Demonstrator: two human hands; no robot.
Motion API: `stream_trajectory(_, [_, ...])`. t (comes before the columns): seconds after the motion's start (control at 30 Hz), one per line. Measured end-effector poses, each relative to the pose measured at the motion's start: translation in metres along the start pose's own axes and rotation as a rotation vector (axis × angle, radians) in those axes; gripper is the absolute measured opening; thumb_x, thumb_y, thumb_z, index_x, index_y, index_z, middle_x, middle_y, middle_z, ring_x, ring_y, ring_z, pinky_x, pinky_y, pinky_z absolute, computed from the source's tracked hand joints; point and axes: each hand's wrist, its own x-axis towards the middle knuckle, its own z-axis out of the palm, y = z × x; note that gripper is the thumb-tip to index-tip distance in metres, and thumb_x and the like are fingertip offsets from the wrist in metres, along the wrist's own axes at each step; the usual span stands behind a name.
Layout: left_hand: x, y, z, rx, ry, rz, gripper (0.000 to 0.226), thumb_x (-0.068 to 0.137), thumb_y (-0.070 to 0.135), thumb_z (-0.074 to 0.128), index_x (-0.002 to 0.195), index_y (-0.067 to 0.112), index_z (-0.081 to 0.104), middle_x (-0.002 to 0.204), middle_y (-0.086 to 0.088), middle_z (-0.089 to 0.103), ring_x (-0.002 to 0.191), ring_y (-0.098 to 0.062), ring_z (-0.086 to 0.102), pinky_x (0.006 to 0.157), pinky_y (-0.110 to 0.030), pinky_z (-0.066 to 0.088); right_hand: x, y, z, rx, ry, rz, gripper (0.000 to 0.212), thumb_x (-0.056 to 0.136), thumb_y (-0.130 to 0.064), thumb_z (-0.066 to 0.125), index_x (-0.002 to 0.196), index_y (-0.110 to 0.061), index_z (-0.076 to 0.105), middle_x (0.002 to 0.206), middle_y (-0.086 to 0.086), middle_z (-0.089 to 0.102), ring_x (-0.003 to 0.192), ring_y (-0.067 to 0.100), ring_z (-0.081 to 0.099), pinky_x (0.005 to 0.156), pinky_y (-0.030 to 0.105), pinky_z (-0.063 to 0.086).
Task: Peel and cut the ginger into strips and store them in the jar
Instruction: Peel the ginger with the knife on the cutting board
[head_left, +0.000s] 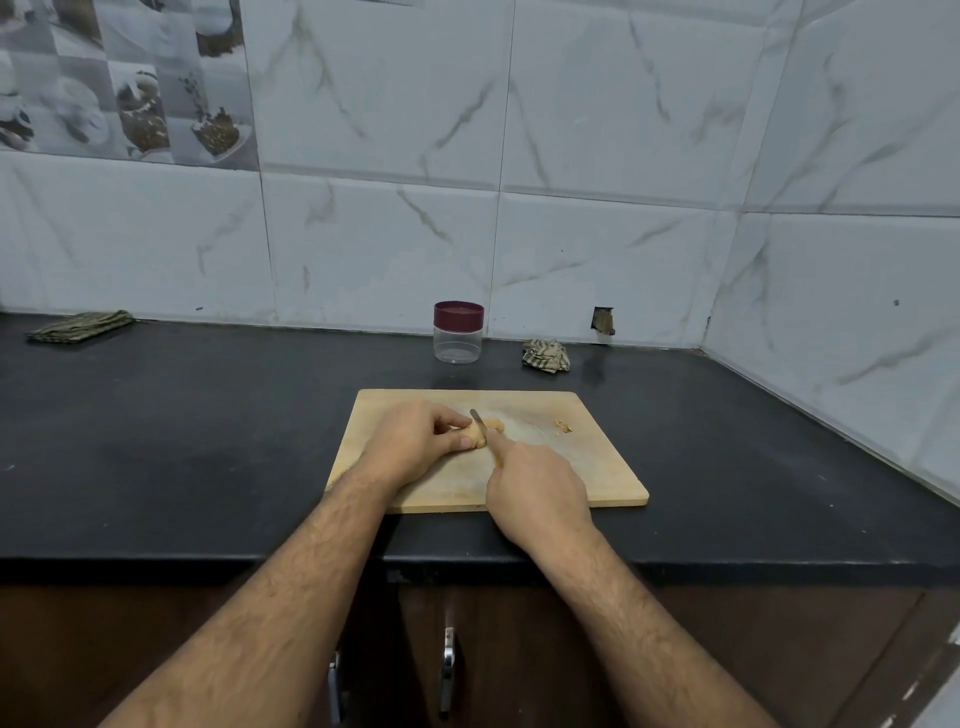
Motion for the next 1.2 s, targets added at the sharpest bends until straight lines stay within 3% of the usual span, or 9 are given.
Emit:
stream_trajectory(0.2, [0.0, -0.001, 0.0, -0.006, -0.02, 0.004, 0.018, 0.084, 0.035, 0.076, 0.102, 0.035, 0.077, 0.08, 0.008, 0.073, 0.08, -0.016, 0.063, 0.075, -0.041, 0.048, 0.001, 0.001, -0.001, 0.0, -0.015, -0.016, 0.057, 0.098, -0.016, 0.037, 0.151, -0.034, 0.033, 0.118, 0.004, 0.065, 0.11, 0.025, 0.058, 0.082, 0.035, 0.046])
stream_trajectory(0.37, [0.0, 0.0, -0.002, -0.018, -0.045, 0.019, 0.017, 0.085, 0.03, 0.075, 0.102, 0.03, 0.078, 0.083, 0.008, 0.074, 0.082, -0.015, 0.064, 0.076, -0.039, 0.048, 0.005, 0.003, -0.002, 0.016, -0.034, -0.015, 0.057, 0.096, -0.016, 0.039, 0.15, -0.035, 0.036, 0.128, 0.004, 0.062, 0.118, 0.025, 0.055, 0.089, 0.035, 0.046])
stream_trajectory(0.53, [0.0, -0.001, -0.003, 0.007, -0.064, 0.036, 0.014, 0.086, 0.027, 0.073, 0.099, 0.028, 0.079, 0.084, -0.006, 0.073, 0.085, -0.028, 0.062, 0.076, -0.046, 0.047, 0.01, 0.005, -0.003, 0.038, -0.049, -0.022, 0.059, 0.093, -0.013, 0.04, 0.149, -0.033, 0.04, 0.133, 0.003, 0.06, 0.121, 0.025, 0.054, 0.092, 0.036, 0.047])
stream_trajectory(0.7, [0.0, 0.0, -0.004, -0.011, -0.077, 0.04, 0.017, 0.088, 0.026, 0.073, 0.104, 0.026, 0.078, 0.088, 0.0, 0.074, 0.087, -0.025, 0.063, 0.079, -0.045, 0.048, 0.016, 0.005, -0.004, 0.049, -0.053, -0.036, 0.057, 0.091, -0.011, 0.041, 0.144, -0.031, 0.047, 0.128, 0.005, 0.062, 0.118, 0.026, 0.056, 0.093, 0.037, 0.049])
stream_trajectory(0.87, [0.0, 0.0, -0.005, -0.017, -0.087, 0.049, 0.017, 0.088, 0.023, 0.072, 0.104, 0.022, 0.078, 0.094, -0.002, 0.075, 0.092, -0.025, 0.064, 0.084, -0.043, 0.049, 0.026, 0.0, -0.002, 0.038, -0.082, -0.033, 0.056, 0.087, -0.009, 0.041, 0.136, -0.033, 0.053, 0.12, 0.005, 0.065, 0.111, 0.025, 0.058, 0.082, 0.034, 0.049])
stream_trajectory(1.03, [0.0, 0.001, -0.005, -0.046, -0.076, 0.018, 0.024, 0.087, 0.018, 0.073, 0.112, 0.019, 0.075, 0.113, 0.005, 0.073, 0.103, -0.008, 0.064, 0.093, -0.029, 0.047, 0.035, -0.009, -0.002, 0.001, -0.158, 0.005, 0.053, 0.086, -0.007, 0.044, 0.132, -0.029, 0.058, 0.118, 0.005, 0.064, 0.106, 0.025, 0.06, 0.074, 0.03, 0.047])
stream_trajectory(1.2, [0.0, 0.004, -0.004, 0.003, -0.058, -0.003, 0.021, 0.089, 0.02, 0.071, 0.109, 0.021, 0.076, 0.107, 0.005, 0.075, 0.099, -0.01, 0.066, 0.09, -0.031, 0.049, 0.027, -0.009, -0.004, -0.036, -0.184, 0.011, 0.05, 0.086, -0.009, 0.045, 0.133, -0.024, 0.054, 0.117, 0.006, 0.062, 0.103, 0.025, 0.059, 0.07, 0.03, 0.043])
